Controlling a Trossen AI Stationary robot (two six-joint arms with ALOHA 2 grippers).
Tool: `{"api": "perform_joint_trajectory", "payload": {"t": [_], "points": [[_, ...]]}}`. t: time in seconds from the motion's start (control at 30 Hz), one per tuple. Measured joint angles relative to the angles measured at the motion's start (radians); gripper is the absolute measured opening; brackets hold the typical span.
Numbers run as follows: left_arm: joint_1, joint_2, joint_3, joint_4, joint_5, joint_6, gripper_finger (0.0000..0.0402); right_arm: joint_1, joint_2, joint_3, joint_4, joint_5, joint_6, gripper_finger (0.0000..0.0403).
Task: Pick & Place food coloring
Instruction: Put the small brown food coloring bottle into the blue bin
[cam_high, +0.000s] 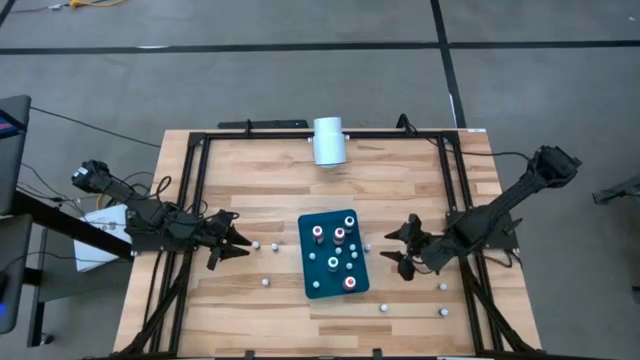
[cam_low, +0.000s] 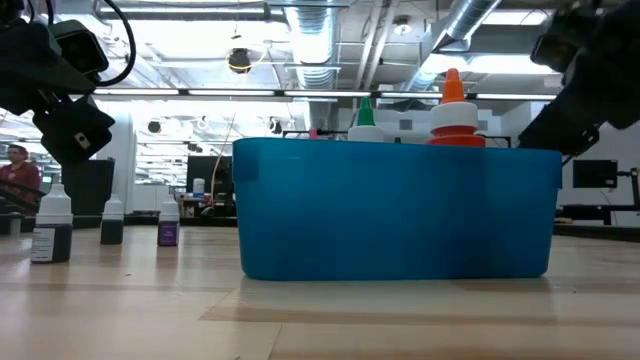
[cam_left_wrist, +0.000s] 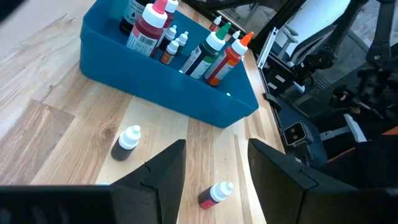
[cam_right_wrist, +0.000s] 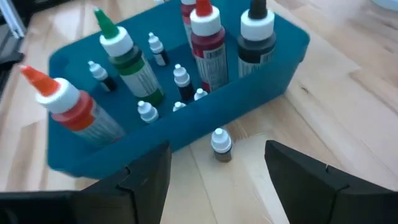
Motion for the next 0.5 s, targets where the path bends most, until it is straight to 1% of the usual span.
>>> {"api": "perform_joint_trajectory", "payload": {"t": [0.17, 0.33, 0.5], "points": [[0.0, 0.0, 0.0, 0.0, 0.0, 0.0, 0.0165, -0.027, 0.14, 0.0, 0.072, 0.0, 0.0, 0.0249], [0.0, 0.0, 0.0, 0.0, 0.0, -0.001, 0.0165, -0.046, 0.284, 0.0, 0.198, -0.002, -0.004, 0.0249], [0.0, 0.0, 0.0, 0.0, 0.0, -0.005, 0.0165, -0.047, 0.38, 0.0, 0.227, -0.047, -0.003, 0.0249]]}}
